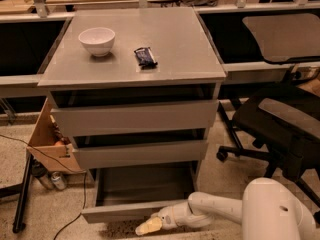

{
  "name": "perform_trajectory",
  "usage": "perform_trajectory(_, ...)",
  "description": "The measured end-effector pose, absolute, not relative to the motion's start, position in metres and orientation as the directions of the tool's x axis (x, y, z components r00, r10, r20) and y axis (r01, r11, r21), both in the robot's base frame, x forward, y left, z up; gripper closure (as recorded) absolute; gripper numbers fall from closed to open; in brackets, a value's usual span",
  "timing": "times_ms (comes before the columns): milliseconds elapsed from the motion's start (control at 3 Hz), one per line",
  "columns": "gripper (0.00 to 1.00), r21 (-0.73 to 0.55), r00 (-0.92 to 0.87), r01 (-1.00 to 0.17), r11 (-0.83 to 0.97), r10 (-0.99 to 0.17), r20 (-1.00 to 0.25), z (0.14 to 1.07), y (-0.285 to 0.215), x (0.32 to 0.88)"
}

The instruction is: Close bottom drawer

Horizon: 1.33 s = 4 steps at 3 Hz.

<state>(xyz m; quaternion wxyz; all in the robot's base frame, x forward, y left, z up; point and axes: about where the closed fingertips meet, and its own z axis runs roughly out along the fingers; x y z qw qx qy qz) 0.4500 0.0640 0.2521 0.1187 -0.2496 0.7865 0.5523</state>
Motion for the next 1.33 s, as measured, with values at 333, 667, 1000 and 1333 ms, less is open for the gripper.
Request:
perform_trajectory(333, 0.0, 0.756, -0.823, -0.568, 0.325, -0.239, -0.515, 0.277, 0.066, 0.479)
perform_trajectory(667, 0.0, 0.73, -0.811, -0.586, 0.352, -0.26, -0.525, 0.288, 0.072, 0.495)
perform_trajectory(1000, 0.0, 0.711, -0.794, -0.608, 0.354, -0.293, -0.533, 0.296, 0.076, 0.505)
perform_trajectory(1333, 0.0, 0.716, -0.786, -0.617, 0.326, -0.29, -0.546, 0.299, 0.072, 0.505)
